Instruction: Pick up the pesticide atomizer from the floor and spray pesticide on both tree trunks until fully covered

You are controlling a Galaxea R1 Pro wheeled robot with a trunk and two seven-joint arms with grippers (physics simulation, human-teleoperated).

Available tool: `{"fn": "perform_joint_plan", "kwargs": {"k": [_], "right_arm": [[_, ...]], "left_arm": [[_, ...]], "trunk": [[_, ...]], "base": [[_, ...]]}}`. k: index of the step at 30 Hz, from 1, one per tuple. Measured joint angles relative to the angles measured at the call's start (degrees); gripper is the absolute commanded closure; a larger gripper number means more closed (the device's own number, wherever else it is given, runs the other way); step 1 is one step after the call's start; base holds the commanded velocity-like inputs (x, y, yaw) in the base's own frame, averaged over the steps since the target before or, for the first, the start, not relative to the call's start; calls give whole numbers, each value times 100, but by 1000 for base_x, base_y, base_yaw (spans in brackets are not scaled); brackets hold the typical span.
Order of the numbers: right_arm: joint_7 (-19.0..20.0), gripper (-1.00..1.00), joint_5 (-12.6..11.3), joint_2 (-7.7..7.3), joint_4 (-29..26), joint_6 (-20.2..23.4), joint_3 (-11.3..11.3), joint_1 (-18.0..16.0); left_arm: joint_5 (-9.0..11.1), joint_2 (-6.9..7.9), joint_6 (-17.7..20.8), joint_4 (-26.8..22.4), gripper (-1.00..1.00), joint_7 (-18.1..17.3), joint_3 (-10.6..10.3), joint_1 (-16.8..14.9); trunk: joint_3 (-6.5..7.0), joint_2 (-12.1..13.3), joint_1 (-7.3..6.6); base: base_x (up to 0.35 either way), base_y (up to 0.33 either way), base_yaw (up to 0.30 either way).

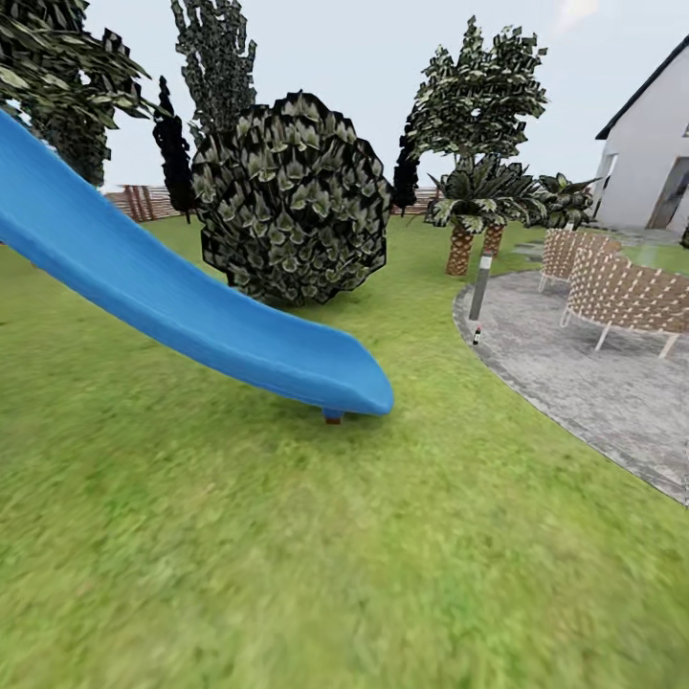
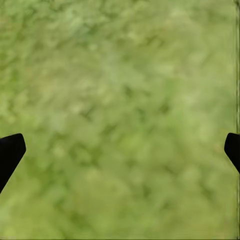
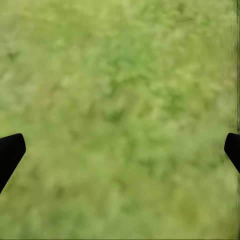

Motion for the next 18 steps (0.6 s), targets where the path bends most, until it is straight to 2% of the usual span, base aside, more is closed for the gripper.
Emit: {"fn": "perform_joint_plan", "kwargs": {"k": [7, 14, 18], "right_arm": [[0, -100, 0, 0, 0, 0, 1, 0], [0, -100, 0, 0, 1, 0, 2, 0], [0, -100, 0, 0, 2, -1, 3, -1]], "left_arm": [[0, 9, 0, 0, -100, 0, 16, 0], [3, 11, 0, -1, -100, 0, 29, 0], [3, 11, 1, -2, -100, 0, 30, 4]], "trunk": [[0, 0, 0], [0, 0, 0], [0, 0, 0]], "base": [[338, -105, -266], [339, -19, -257], [339, -1, -130]]}}
